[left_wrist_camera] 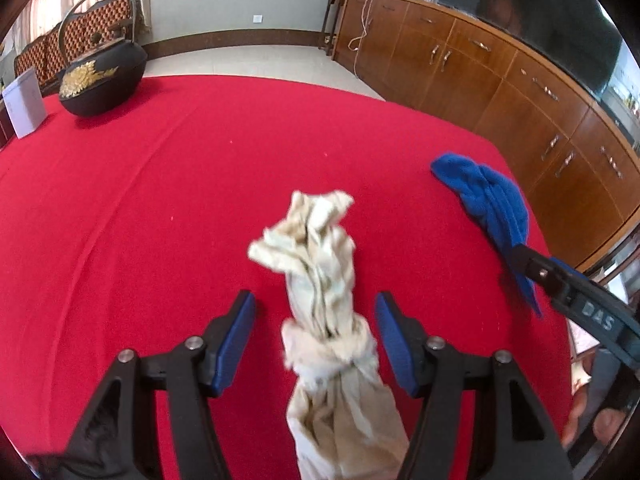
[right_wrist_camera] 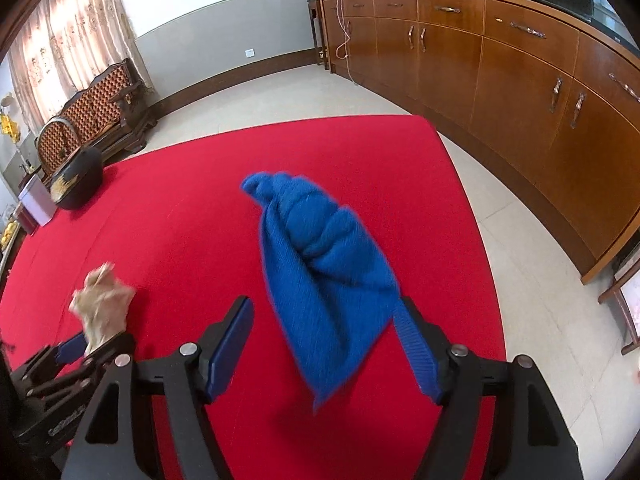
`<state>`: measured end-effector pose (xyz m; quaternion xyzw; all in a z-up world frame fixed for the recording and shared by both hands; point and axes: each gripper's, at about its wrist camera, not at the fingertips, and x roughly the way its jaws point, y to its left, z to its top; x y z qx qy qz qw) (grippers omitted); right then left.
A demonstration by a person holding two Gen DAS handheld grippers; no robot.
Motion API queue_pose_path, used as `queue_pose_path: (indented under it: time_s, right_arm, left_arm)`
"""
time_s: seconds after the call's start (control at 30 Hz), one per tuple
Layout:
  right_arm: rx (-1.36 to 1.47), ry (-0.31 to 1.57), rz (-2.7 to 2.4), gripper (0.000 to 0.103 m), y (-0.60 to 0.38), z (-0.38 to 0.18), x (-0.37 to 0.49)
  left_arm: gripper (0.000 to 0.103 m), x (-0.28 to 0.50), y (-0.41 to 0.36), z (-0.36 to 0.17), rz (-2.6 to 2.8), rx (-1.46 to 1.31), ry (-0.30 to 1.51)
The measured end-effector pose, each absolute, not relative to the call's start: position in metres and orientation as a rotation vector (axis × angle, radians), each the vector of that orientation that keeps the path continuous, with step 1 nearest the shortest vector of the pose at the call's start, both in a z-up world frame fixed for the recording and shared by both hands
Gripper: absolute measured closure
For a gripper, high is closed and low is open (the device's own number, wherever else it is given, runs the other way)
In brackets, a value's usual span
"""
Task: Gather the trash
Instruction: 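Grasp the beige cloth with the left tool while the right tool grasps the blue towel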
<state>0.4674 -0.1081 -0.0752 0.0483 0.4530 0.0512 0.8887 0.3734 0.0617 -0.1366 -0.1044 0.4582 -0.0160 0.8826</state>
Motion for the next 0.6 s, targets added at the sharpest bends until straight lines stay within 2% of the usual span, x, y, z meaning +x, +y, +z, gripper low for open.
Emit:
queue_pose_path:
  time_s: [0.03, 0.13, 0.27, 0.33, 0.37, 0.4, 0.43, 0.53, 0.6]
  right_arm:
    - [0.096, 0.944, 0.107, 0.028, -0.107, -0.077, 0.475]
    - [0.081, 0.958, 0.103, 0.028, -0.106, -0.084, 0.490]
    - [0.072, 0.967, 0.112, 0.028, -0.102, -0.090, 0.504]
    - [0.074, 0.964, 0.124, 0.029, -0.100, -0.092, 0.507]
    - [0.074, 0.962, 0.123, 0.034, -0.099, -0.092, 0.507]
    - [0.076, 0.954, 0.127, 0.044, -0.099, -0.092, 0.506]
    - [0.072, 0.956, 0.128, 0.049, -0.098, -0.092, 0.506]
    - [0.067, 0.962, 0.139, 0.066, -0.098, -0.091, 0.500]
    - [0.069, 0.970, 0.151, 0.083, -0.097, -0.091, 0.495]
  left_arm:
    - [0.051, 0.375, 0.062, -0.136, -0.032, -0.219, 0.952]
    - [0.058, 0.378, 0.064, -0.136, -0.042, -0.228, 0.950]
    - [0.058, 0.378, 0.063, -0.136, -0.043, -0.214, 0.950]
    - [0.055, 0.375, 0.061, -0.136, -0.040, -0.196, 0.954]
    - [0.053, 0.374, 0.061, -0.136, -0.032, -0.186, 0.958]
    - [0.050, 0.374, 0.061, -0.135, -0.030, -0.183, 0.960]
    - [0.048, 0.371, 0.061, -0.135, -0.025, -0.184, 0.961]
    - [0.048, 0.367, 0.062, -0.136, -0.026, -0.194, 0.957]
    - [0.049, 0.366, 0.061, -0.136, -0.031, -0.196, 0.955]
